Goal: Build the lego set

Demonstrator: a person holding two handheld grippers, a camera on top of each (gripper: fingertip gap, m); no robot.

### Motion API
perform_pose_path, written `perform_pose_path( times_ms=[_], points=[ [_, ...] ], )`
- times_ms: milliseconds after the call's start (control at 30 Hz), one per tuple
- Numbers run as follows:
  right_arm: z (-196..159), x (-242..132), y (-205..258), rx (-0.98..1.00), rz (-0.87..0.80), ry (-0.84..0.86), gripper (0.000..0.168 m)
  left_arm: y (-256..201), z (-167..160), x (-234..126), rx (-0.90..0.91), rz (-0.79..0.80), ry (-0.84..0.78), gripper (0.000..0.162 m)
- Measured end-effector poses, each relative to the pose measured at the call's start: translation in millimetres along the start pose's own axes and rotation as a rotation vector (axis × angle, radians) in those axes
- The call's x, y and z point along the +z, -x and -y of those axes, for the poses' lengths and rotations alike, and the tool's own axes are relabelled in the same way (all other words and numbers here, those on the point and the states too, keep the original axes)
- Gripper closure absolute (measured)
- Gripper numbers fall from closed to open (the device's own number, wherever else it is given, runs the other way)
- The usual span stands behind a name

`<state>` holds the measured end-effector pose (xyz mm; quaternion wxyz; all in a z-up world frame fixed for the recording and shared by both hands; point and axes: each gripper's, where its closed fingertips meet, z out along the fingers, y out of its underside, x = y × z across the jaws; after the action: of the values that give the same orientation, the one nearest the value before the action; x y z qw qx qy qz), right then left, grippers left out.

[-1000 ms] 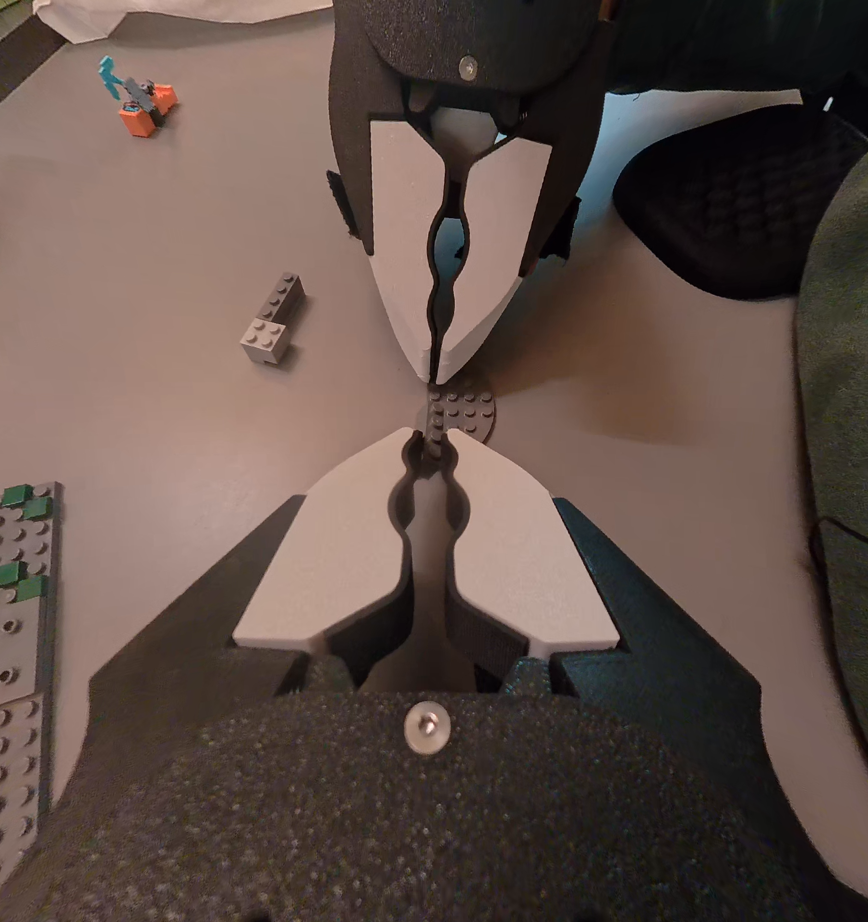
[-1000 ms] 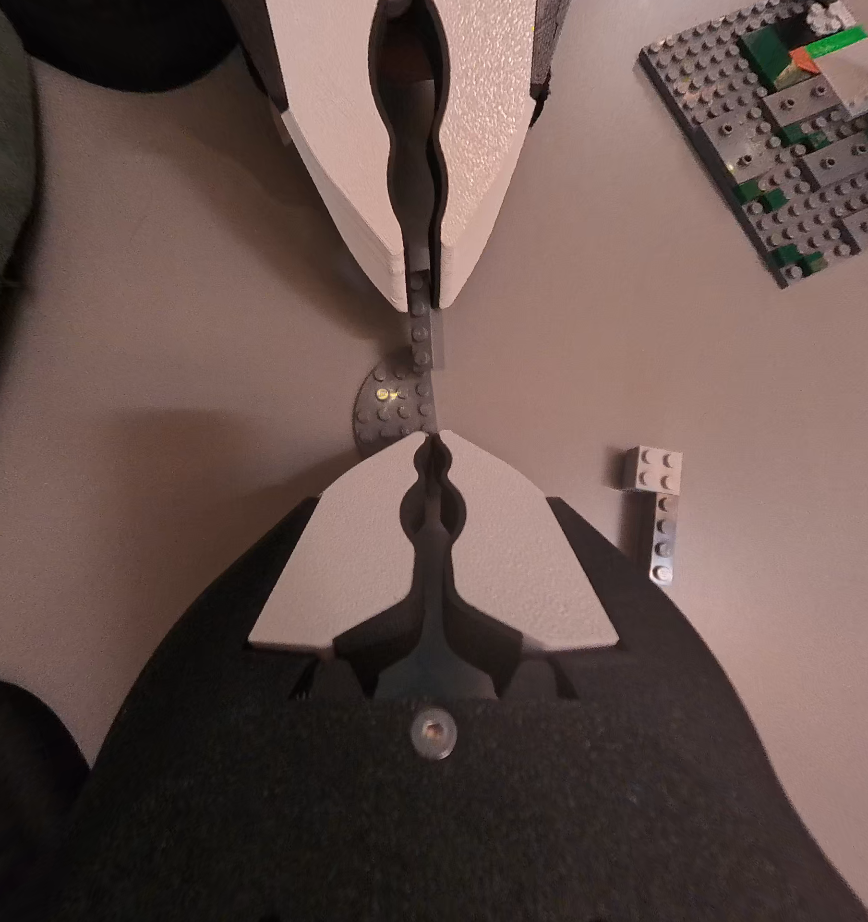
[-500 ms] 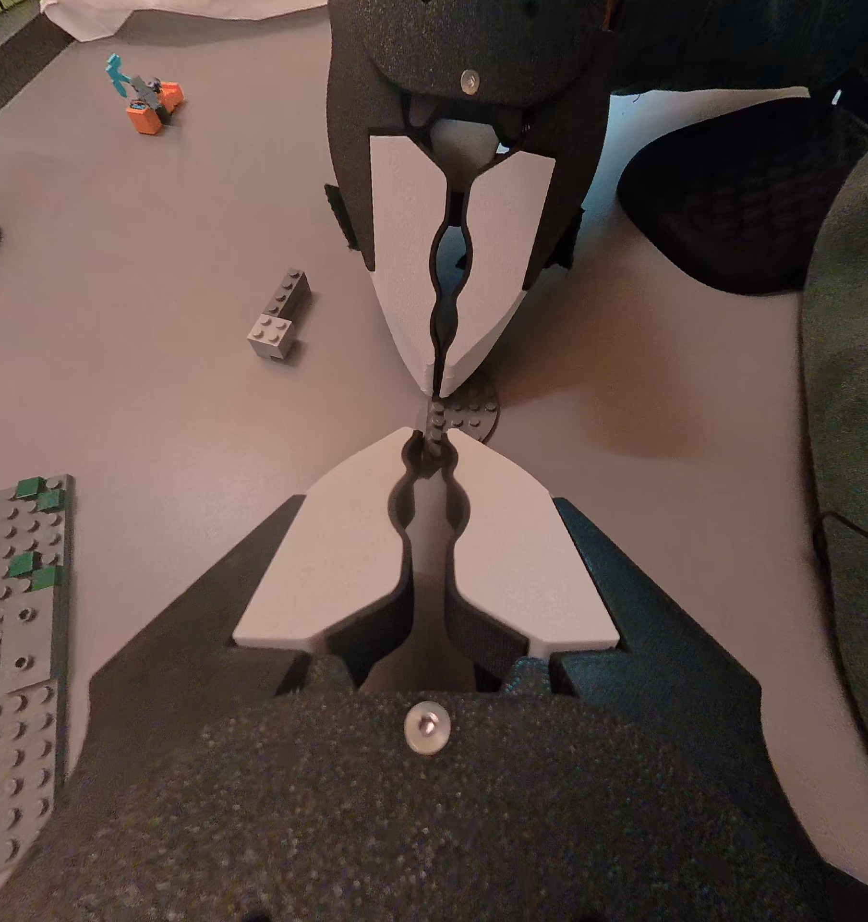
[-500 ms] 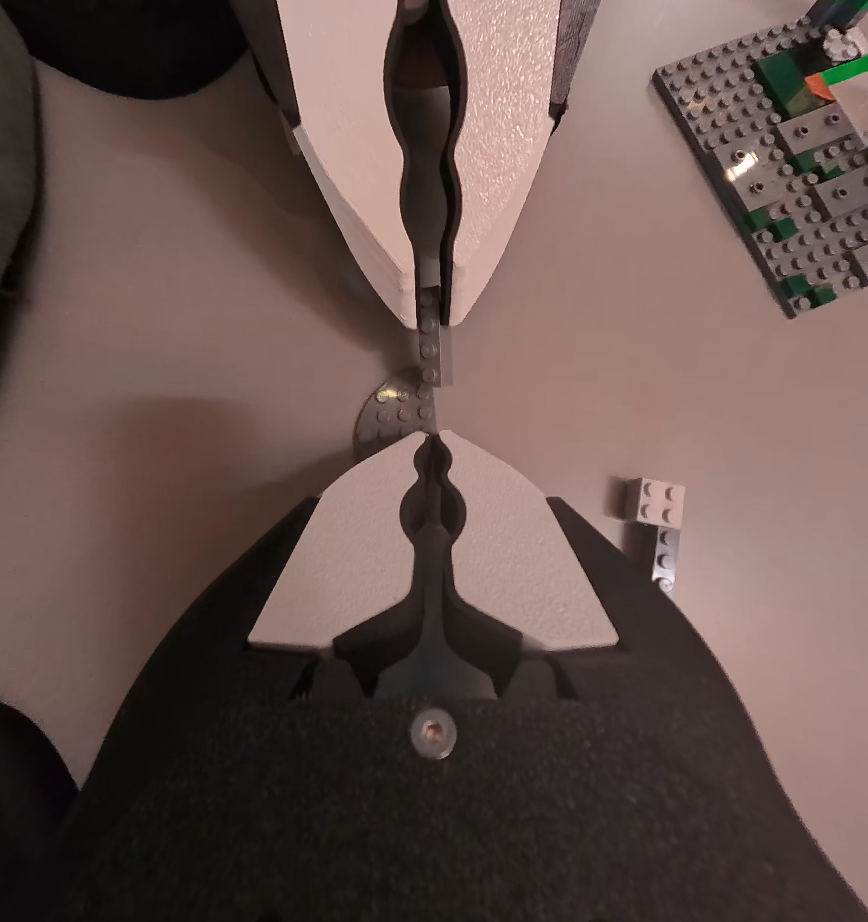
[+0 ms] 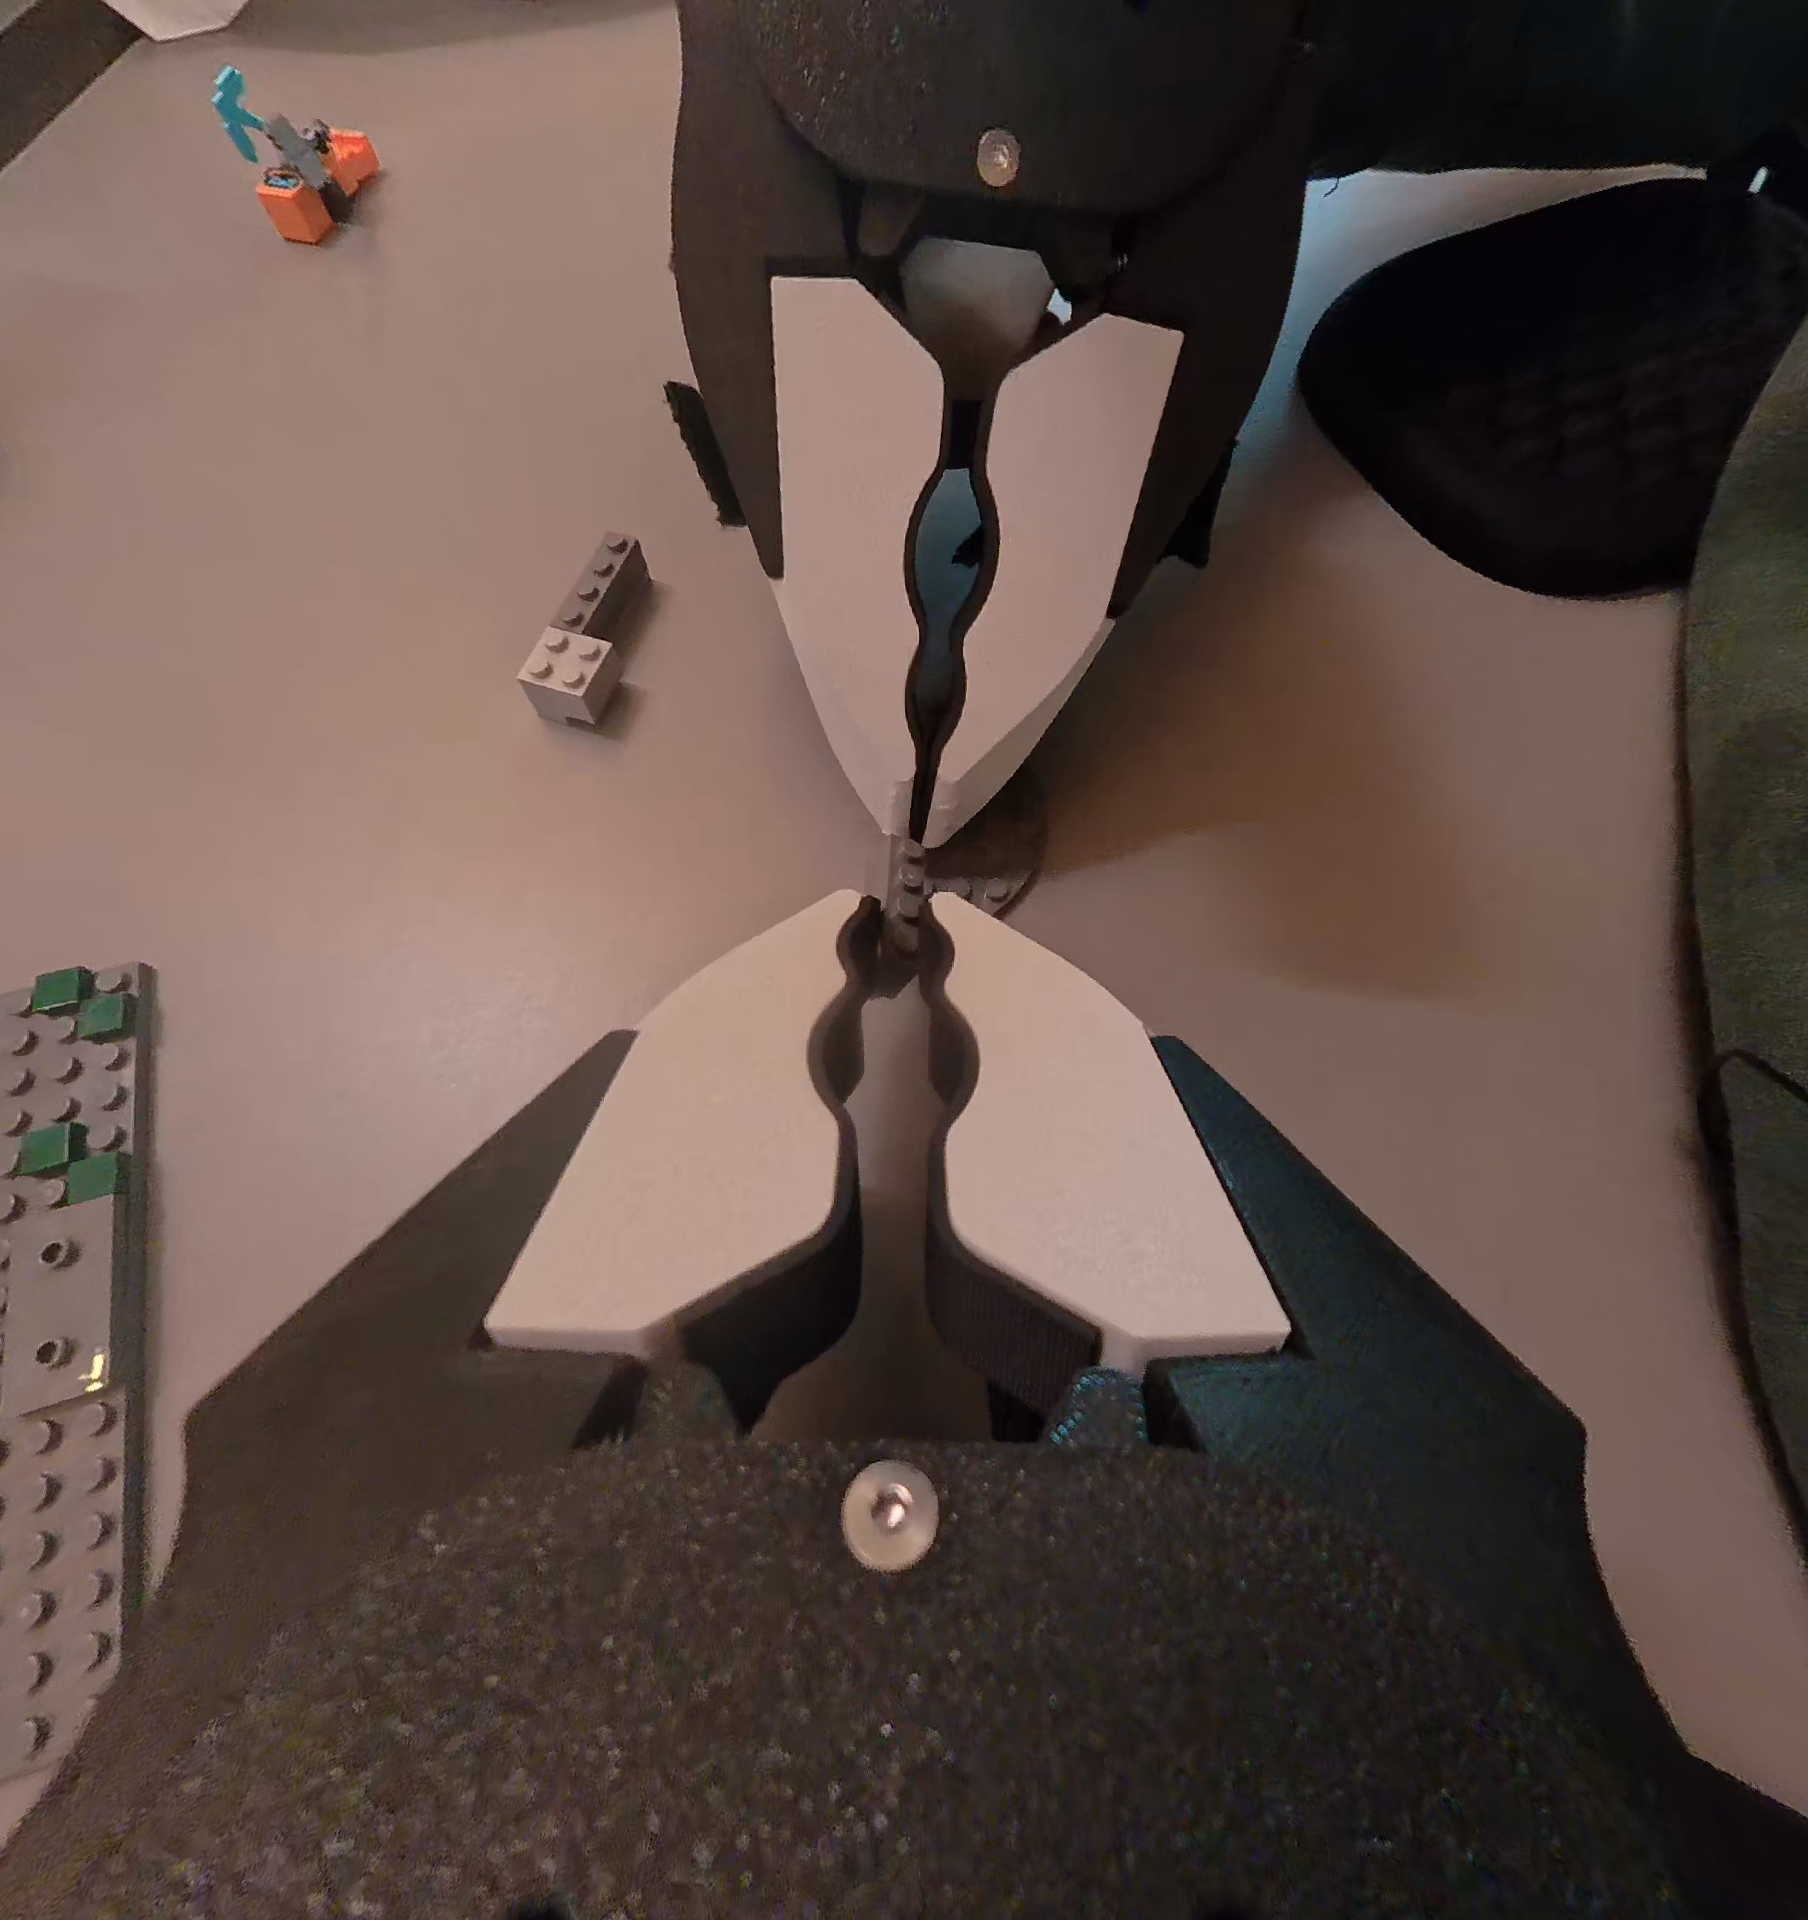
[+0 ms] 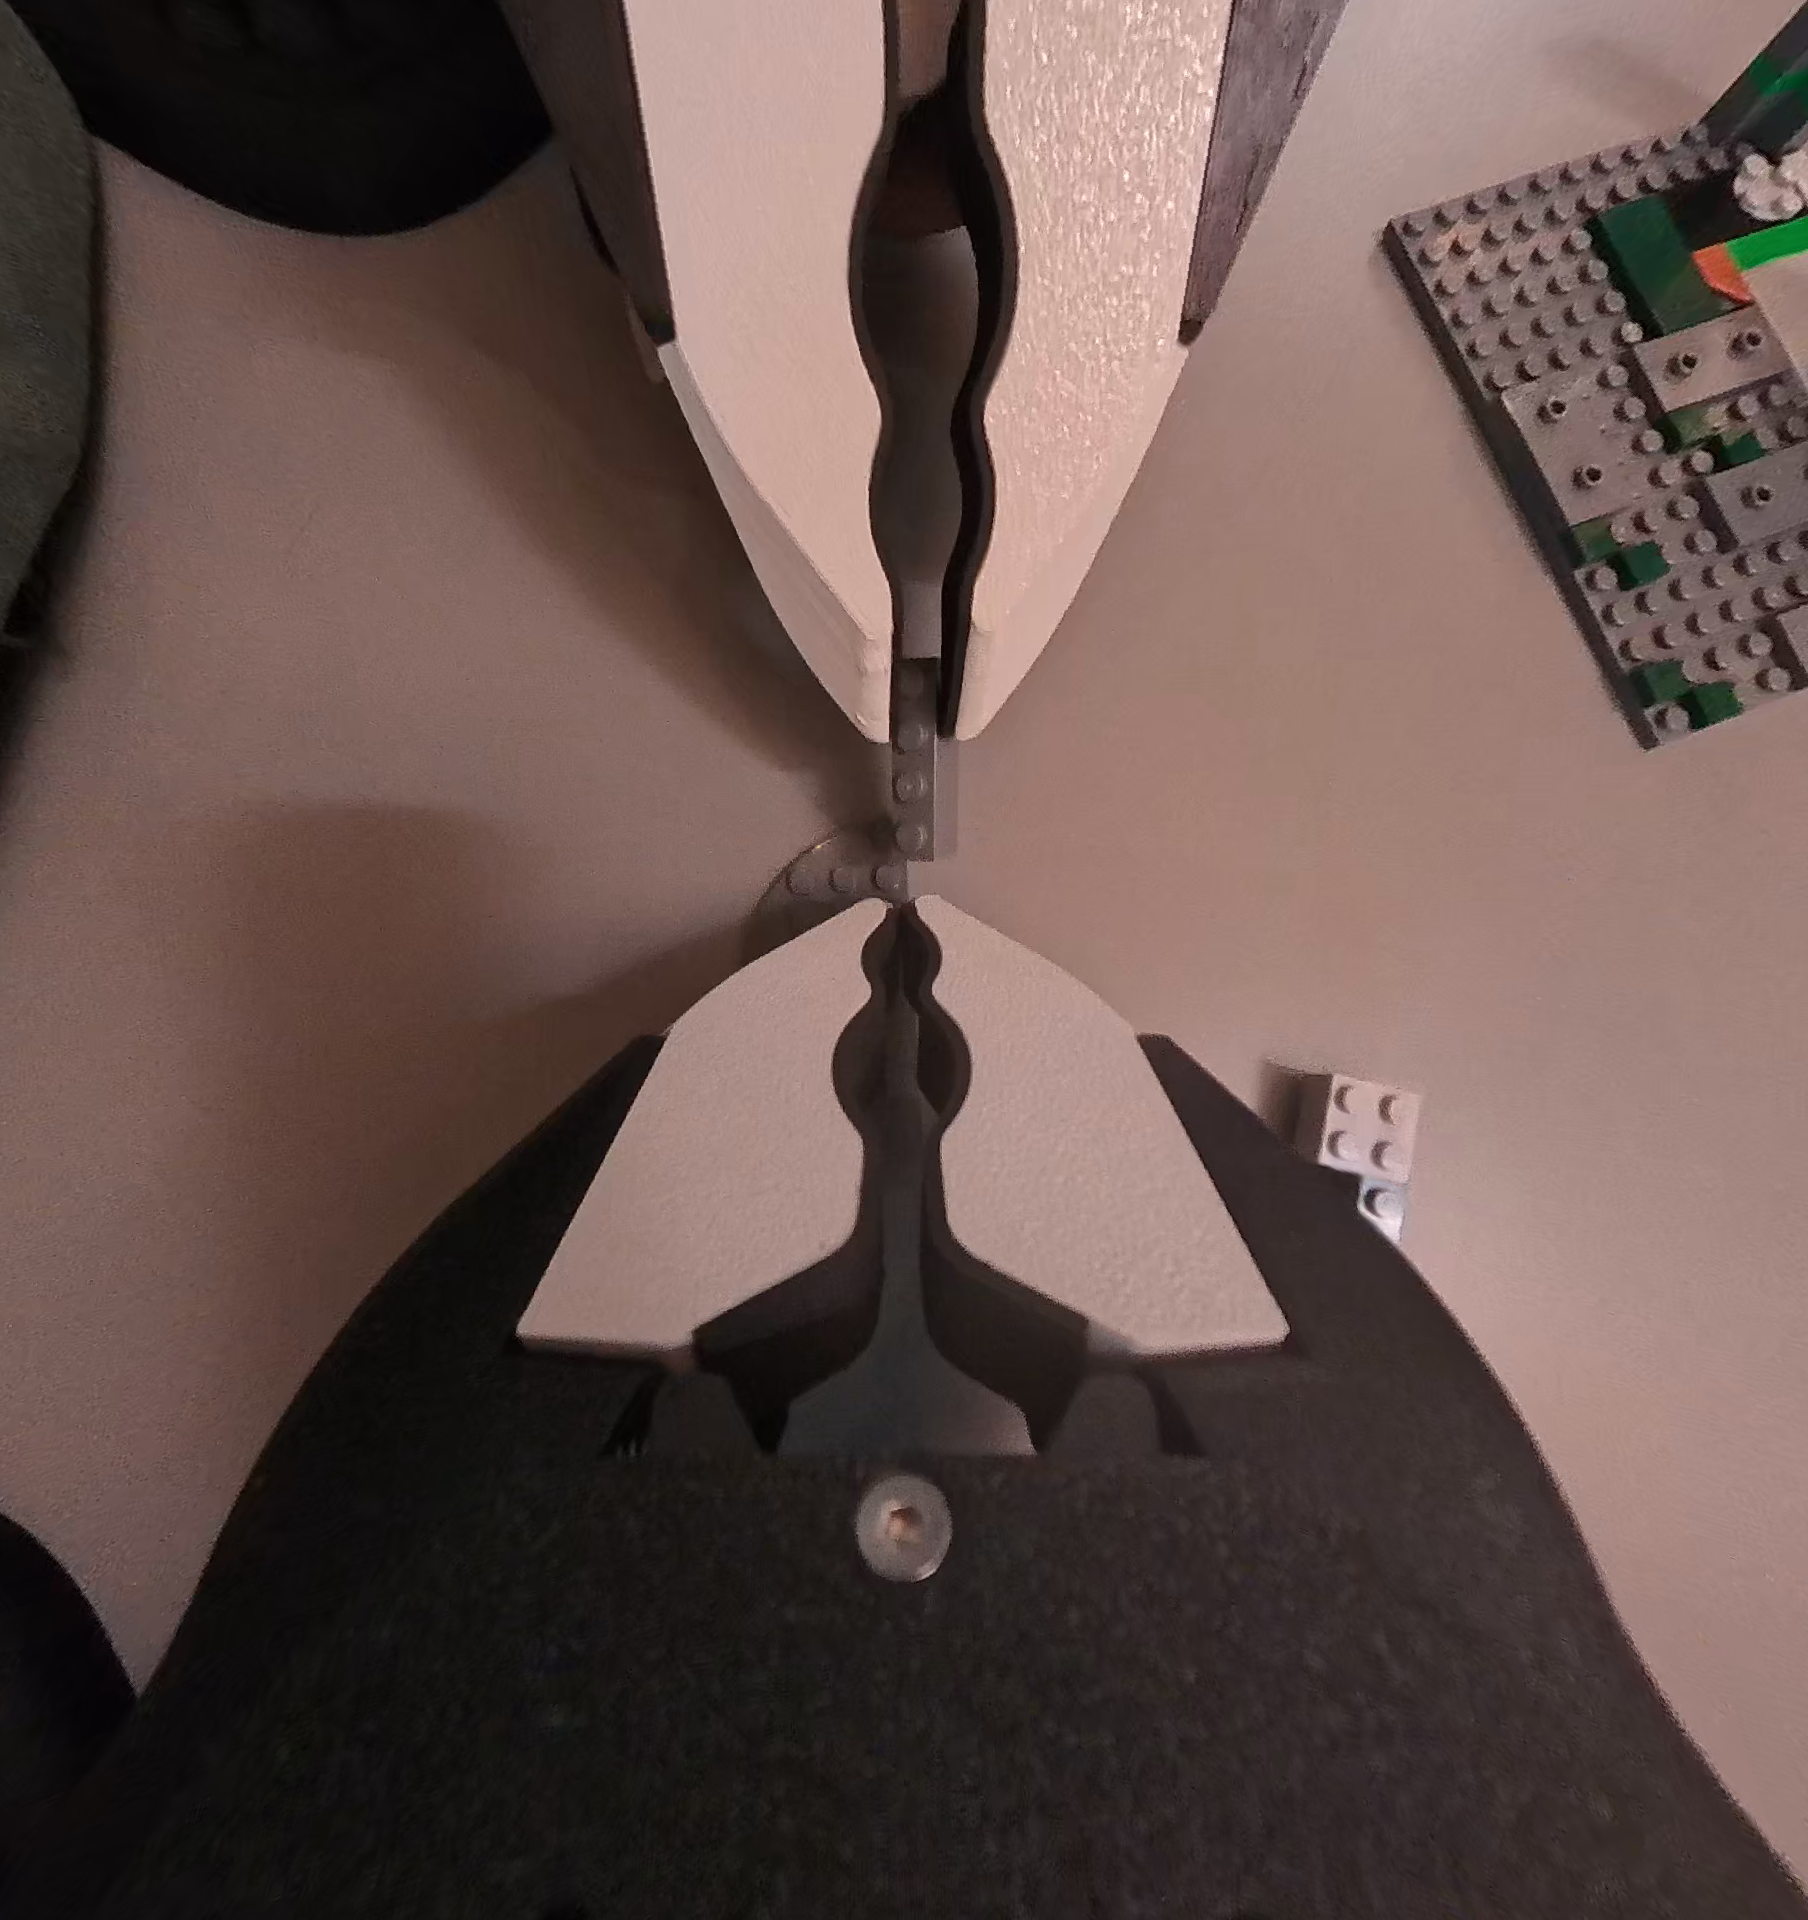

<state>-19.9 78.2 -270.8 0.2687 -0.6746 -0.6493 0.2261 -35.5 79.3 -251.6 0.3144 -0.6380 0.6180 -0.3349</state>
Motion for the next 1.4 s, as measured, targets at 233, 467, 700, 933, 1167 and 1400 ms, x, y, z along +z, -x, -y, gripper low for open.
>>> perform_pose_path(
  times_ms=[233,467,700,933,1167,1400],
  points=[
    [1,2,-1,-0.011,0.000,0.005,0.168,-1,-4,1,-0.050,-0.024,0.018,0.155],
    [0,-13,0,0.030,0.010,-0.057,0.152,-3,3,4,-0.260,-0.107,-0.034,0.155],
    [7,-7,2,0.011,-0.002,-0.094,0.150,-3,4,11,-0.315,-0.126,-0.030,0.155],
    [5,-2,1,0.001,0.014,-0.070,0.160,-3,0,13,-0.294,-0.107,-0.008,0.155],
    [4,-1,2,0.018,0.043,-0.051,0.160,-7,-5,13,-0.188,-0.090,0.026,0.144],
    [4,1,4,0.015,0.084,-0.015,0.160,-6,-10,15,-0.160,-0.073,0.055,0.153]
  ],
)
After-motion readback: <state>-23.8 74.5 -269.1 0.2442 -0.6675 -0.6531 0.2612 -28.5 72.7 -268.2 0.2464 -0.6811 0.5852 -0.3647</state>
